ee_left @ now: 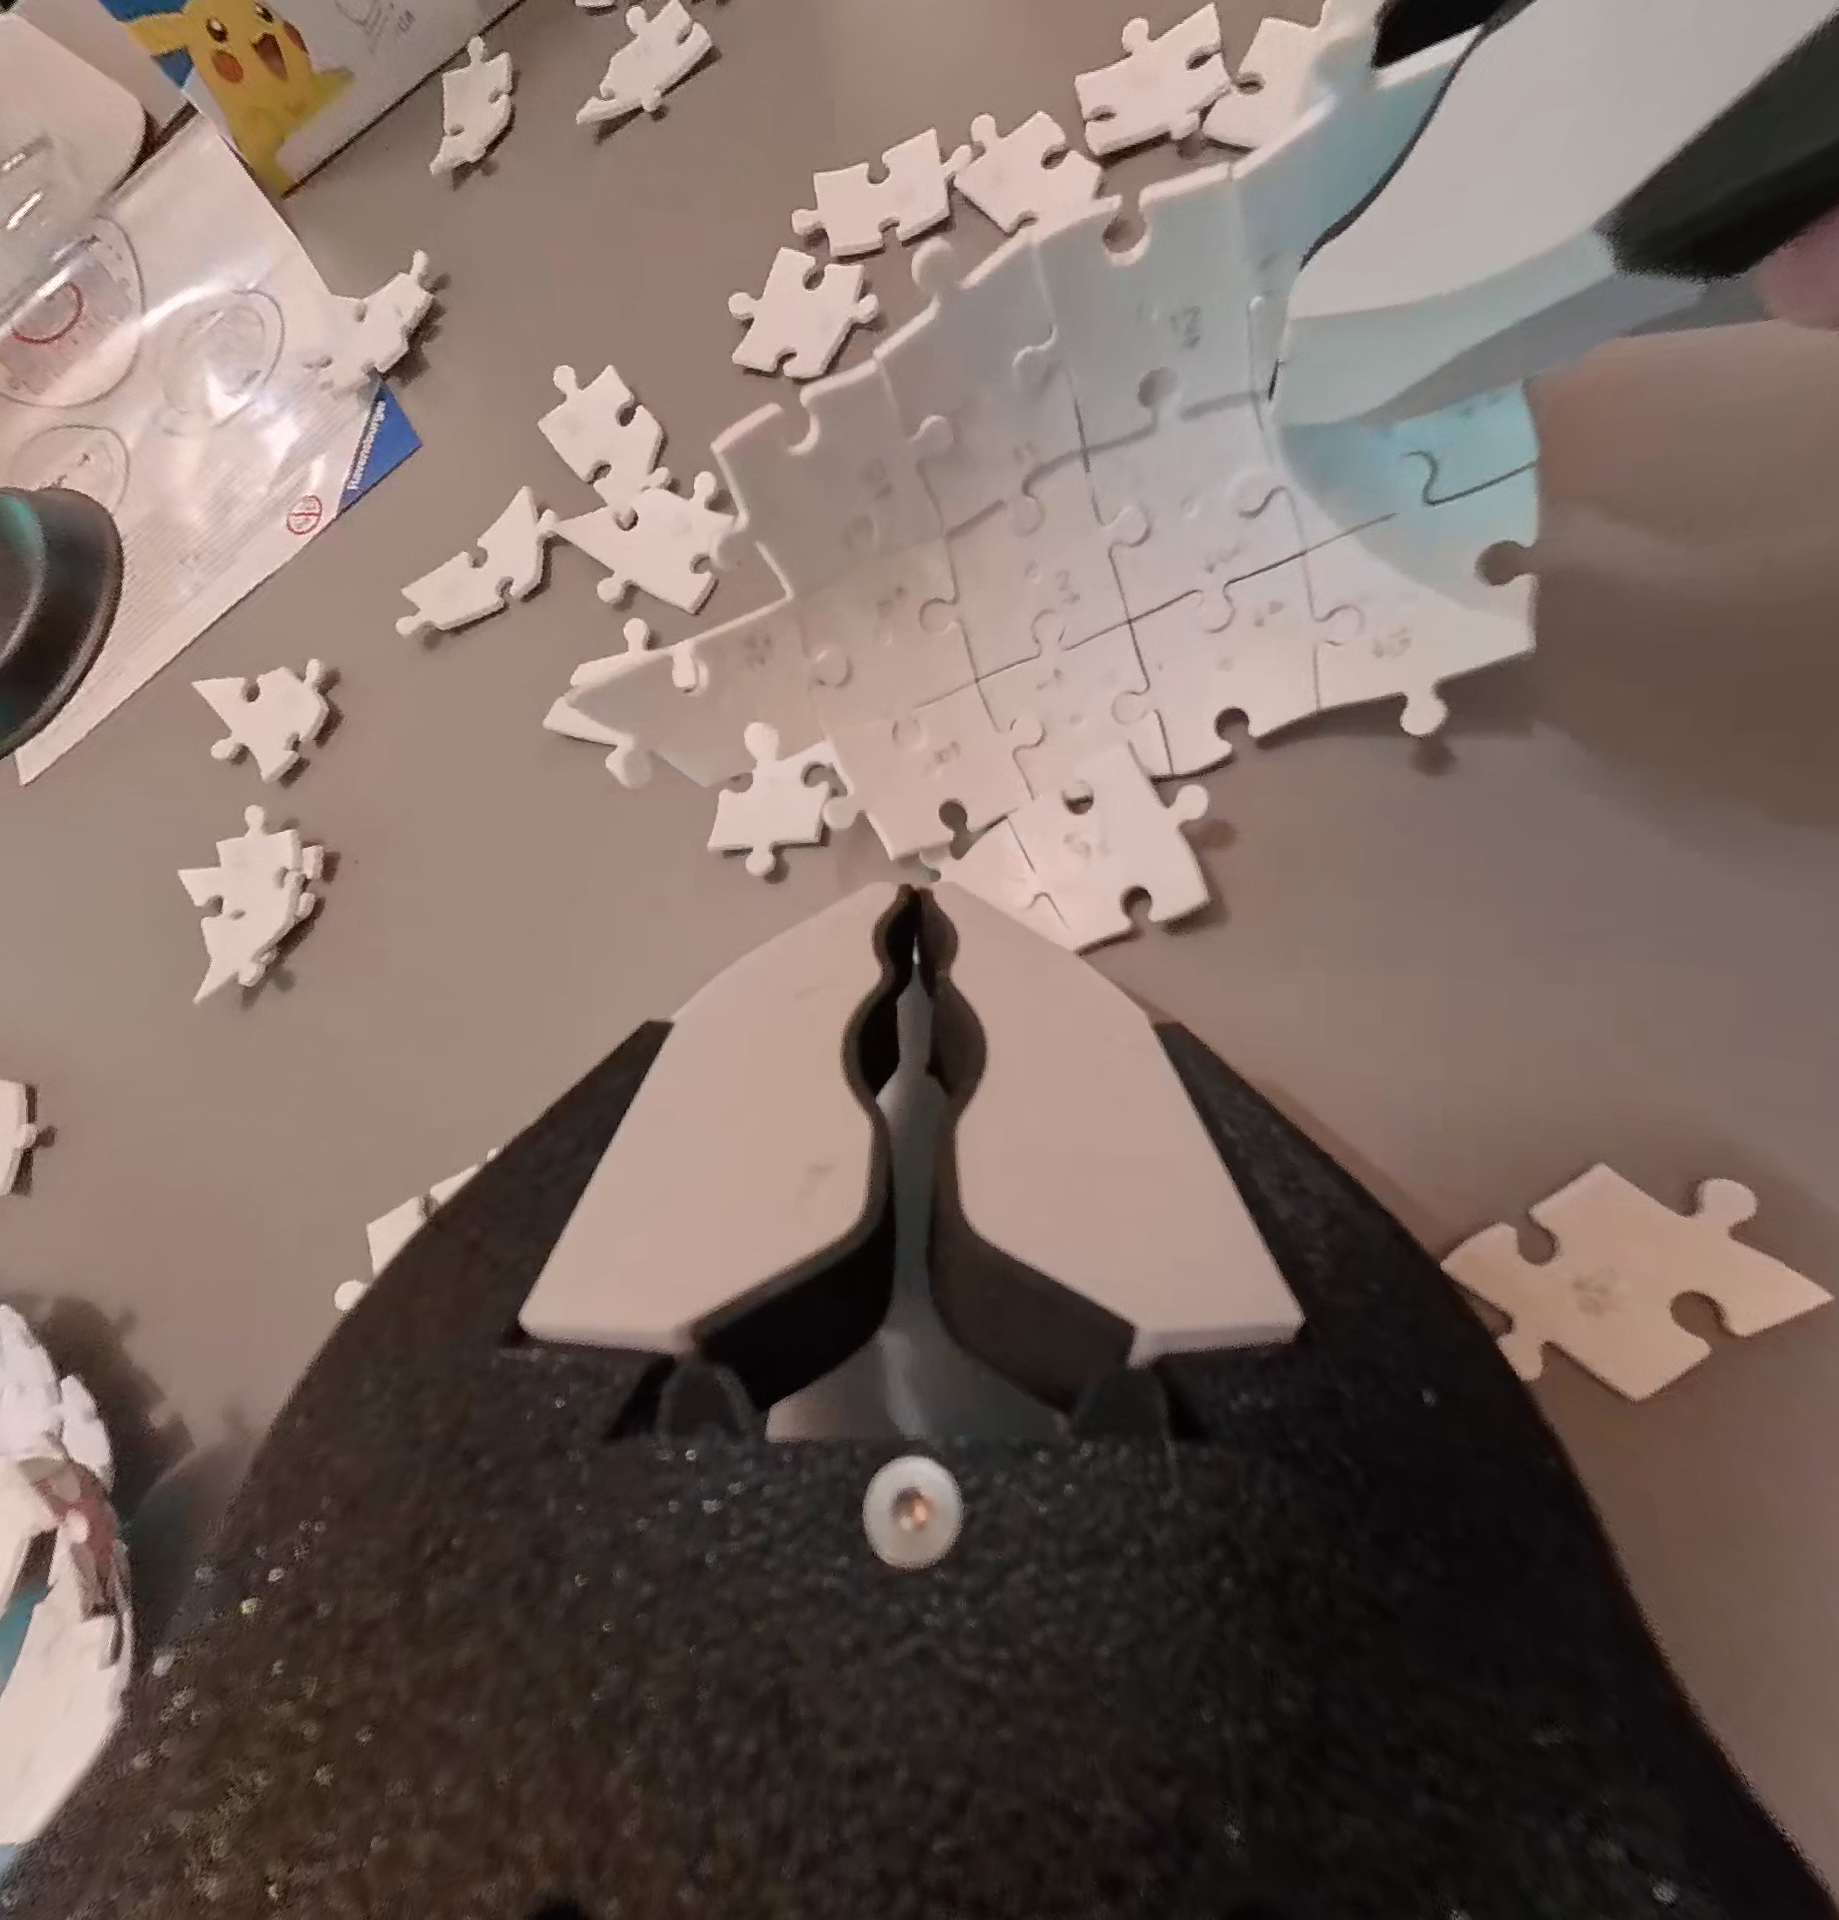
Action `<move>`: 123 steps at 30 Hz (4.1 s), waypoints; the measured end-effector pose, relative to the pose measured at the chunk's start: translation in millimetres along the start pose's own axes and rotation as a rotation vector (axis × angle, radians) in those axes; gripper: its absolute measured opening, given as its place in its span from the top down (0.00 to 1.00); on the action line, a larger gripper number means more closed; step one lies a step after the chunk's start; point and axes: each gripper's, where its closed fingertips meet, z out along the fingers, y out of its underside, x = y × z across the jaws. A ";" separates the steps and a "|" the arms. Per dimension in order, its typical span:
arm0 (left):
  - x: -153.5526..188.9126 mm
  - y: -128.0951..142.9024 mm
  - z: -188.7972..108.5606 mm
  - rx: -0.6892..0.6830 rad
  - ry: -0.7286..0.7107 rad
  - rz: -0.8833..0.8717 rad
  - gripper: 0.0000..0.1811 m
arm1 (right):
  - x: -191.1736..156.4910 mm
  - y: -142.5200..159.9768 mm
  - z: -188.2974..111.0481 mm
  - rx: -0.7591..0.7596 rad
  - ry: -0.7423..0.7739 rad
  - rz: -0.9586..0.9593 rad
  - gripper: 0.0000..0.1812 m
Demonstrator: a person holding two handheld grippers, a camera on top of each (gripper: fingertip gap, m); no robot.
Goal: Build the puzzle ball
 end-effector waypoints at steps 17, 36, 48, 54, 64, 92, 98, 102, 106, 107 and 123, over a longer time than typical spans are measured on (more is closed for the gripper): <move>14.8 2.6 -16.6 -0.009 0.103 -0.227 0.78 | 2.0 1.6 1.8 0.006 0.006 0.028 0.94; 15.9 4.0 -7.9 -0.016 0.093 0.000 0.83 | -0.9 3.5 0.4 0.008 0.002 0.023 0.94; 19.5 7.8 -6.4 -0.053 0.219 -0.144 0.81 | 0.4 3.6 0.8 0.002 0.007 0.022 0.94; 18.6 5.0 -2.5 -0.052 0.235 -0.135 0.78 | 0.8 1.7 0.7 -0.003 0.018 0.006 0.94; 19.3 2.7 -4.0 -0.015 0.206 0.007 0.85 | 2.3 2.8 0.5 -0.009 0.022 -0.004 0.94; 32.2 -13.5 2.2 -0.049 0.171 0.091 0.83 | 2.2 -0.7 -2.1 -0.020 0.061 -0.051 0.94; 31.0 -12.8 2.8 -0.045 0.140 -0.008 0.84 | 1.6 -0.4 -2.2 -0.019 0.059 -0.044 0.94; 30.1 -12.4 2.5 -0.034 0.088 -0.050 0.84 | 1.3 -0.3 -2.6 -0.017 0.065 -0.040 0.94; 27.2 -11.1 2.6 -0.021 0.055 -0.116 0.84 | 0.5 0.8 -3.5 -0.014 0.074 -0.036 0.94; 26.6 -10.9 2.7 -0.017 0.052 -0.125 0.84 | 0.2 0.9 -3.8 -0.013 0.075 -0.037 0.94; 23.0 -10.7 3.6 -0.024 0.039 -0.168 0.81 | -1.1 -3.1 -5.9 -0.003 0.087 -0.054 0.95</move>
